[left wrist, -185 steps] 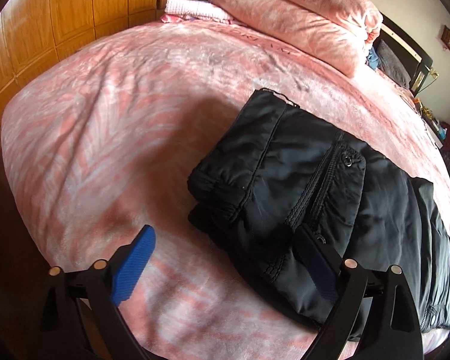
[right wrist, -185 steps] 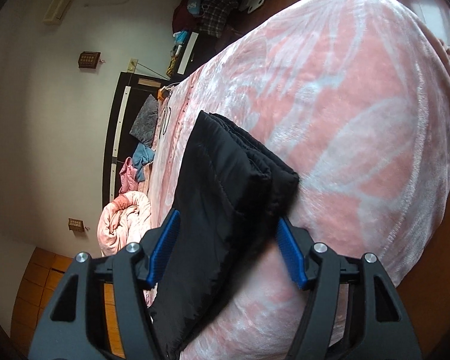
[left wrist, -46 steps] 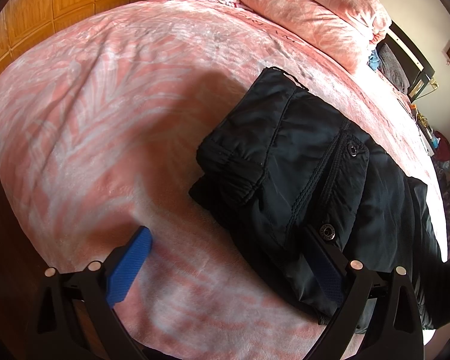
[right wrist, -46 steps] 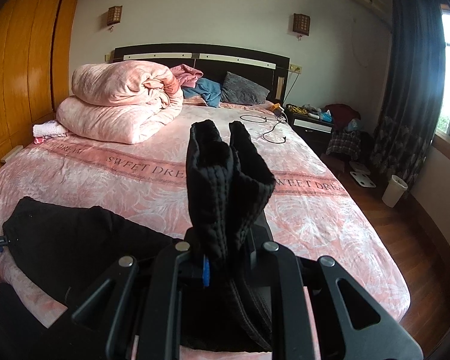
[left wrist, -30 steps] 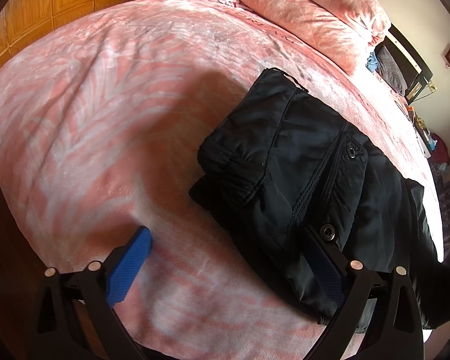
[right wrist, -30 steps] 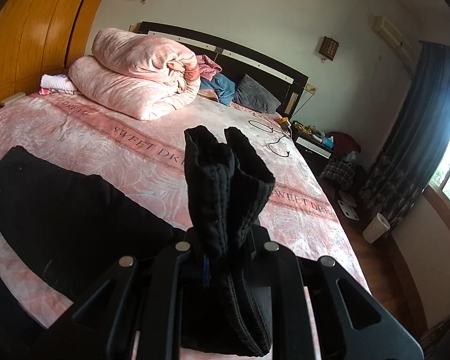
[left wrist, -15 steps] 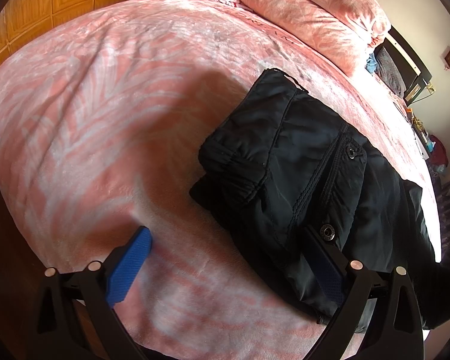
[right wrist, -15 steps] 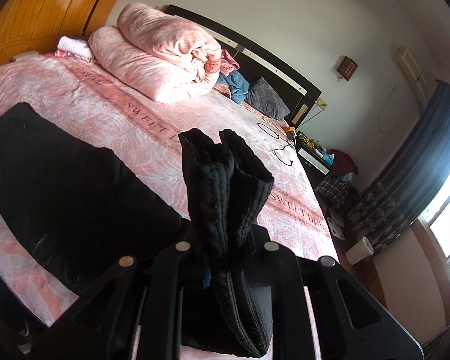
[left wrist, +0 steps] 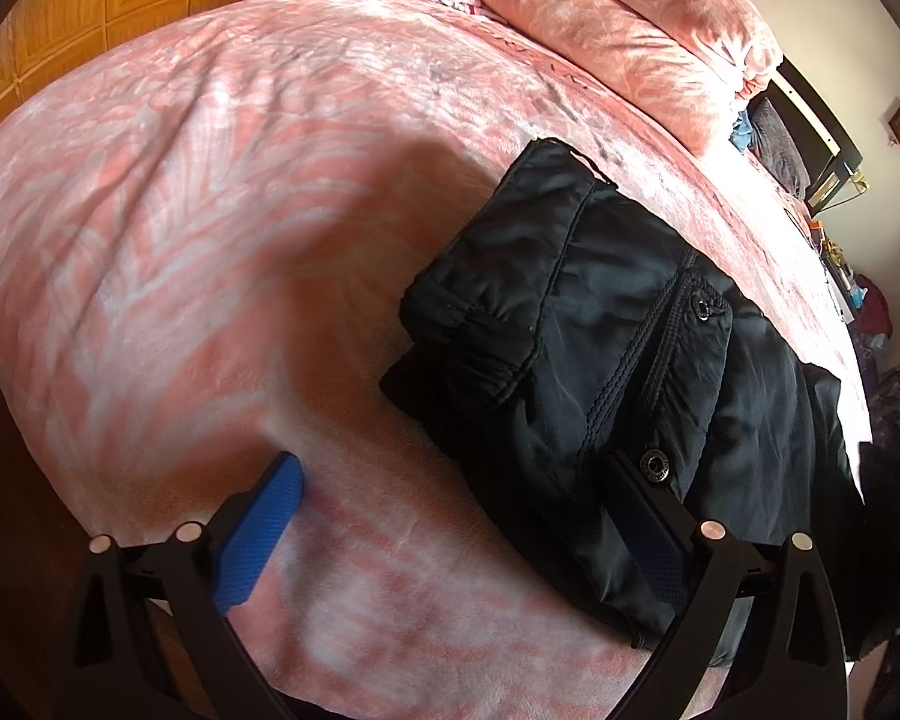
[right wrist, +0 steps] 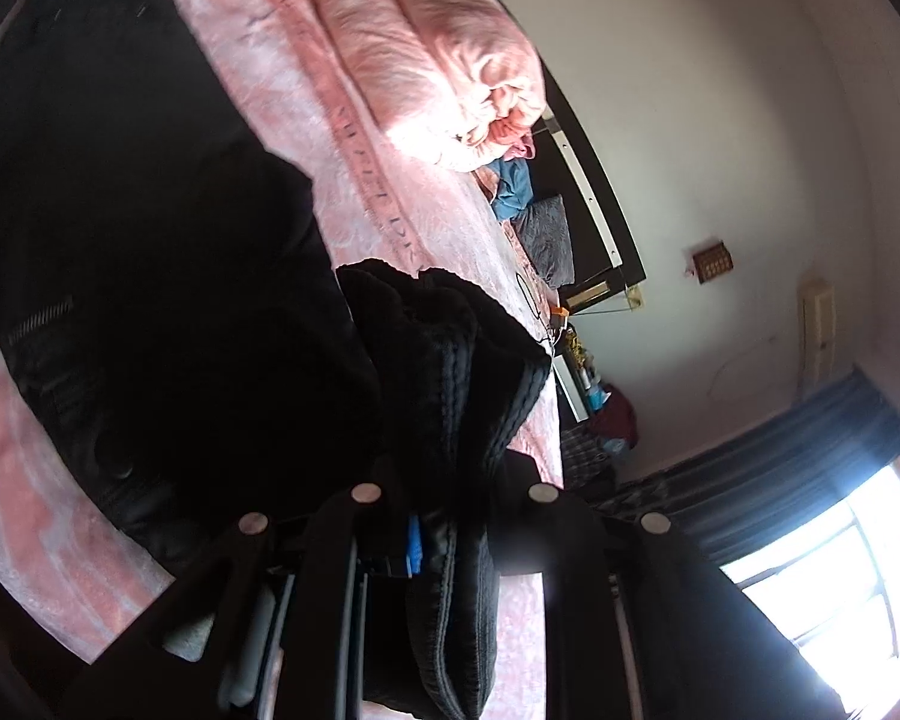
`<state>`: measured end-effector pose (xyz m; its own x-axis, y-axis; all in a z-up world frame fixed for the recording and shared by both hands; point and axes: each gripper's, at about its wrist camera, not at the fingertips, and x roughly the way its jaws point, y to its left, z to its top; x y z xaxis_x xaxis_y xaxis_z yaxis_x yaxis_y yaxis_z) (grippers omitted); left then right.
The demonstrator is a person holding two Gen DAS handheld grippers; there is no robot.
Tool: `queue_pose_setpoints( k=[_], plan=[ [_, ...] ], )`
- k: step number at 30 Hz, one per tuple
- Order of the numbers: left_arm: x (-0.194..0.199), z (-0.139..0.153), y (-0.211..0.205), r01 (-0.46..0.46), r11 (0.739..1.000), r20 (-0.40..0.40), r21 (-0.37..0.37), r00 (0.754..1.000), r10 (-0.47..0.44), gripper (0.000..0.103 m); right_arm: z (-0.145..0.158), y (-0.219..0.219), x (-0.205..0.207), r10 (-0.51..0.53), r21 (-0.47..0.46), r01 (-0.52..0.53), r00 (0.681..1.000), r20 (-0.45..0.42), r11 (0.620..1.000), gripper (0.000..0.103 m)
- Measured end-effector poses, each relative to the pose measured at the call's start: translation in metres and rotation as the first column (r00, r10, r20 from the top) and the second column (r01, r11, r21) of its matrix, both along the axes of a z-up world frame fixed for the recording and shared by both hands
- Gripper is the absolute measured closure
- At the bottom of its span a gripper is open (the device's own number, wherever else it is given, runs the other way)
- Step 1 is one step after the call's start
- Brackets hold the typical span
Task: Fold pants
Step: 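Swing the held pant leg over onto the folded pants with the right tool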
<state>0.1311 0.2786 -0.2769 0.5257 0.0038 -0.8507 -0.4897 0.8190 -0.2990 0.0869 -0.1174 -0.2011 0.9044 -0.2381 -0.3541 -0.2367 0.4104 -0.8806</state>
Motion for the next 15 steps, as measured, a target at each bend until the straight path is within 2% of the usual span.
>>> queue_pose_setpoints(
  k=[4,8,10,12,13,14,15],
  plan=[
    [-0.001,0.000,0.000,-0.001,1.000,0.005,-0.008,1.000,0.002,0.004,-0.027,0.009,-0.004,0.037,-0.119,-0.039,0.999,-0.014,0.992,0.089],
    [-0.002,0.000,0.001,-0.002,1.000,0.009,-0.017,1.000,0.002,0.004,-0.049,0.014,-0.007,0.061,-0.191,-0.068,0.997,-0.042,0.979,0.089],
    [-0.002,0.000,0.001,-0.002,1.000,0.012,-0.021,1.000,0.002,0.004,-0.057,0.016,-0.008,0.065,-0.201,-0.078,0.995,-0.070,0.977,0.088],
    [-0.002,0.000,0.002,-0.002,1.000,0.012,-0.023,1.000,0.002,0.004,-0.061,0.017,-0.010,0.068,-0.184,-0.088,0.991,-0.111,0.979,0.083],
    [-0.002,0.000,0.002,-0.002,1.000,0.013,-0.024,1.000,0.002,0.004,-0.061,0.018,-0.012,0.082,-0.161,-0.105,0.986,-0.144,0.981,0.071],
    [-0.002,0.000,0.002,-0.002,1.000,0.013,-0.025,1.000,0.002,0.004,-0.059,0.020,-0.015,0.097,-0.136,-0.121,0.981,-0.169,0.983,0.047],
    [-0.002,0.000,0.002,-0.002,1.000,0.013,-0.024,1.000,0.003,0.004,-0.056,0.022,-0.020,0.112,-0.102,-0.133,0.975,-0.193,0.986,0.038]
  ],
)
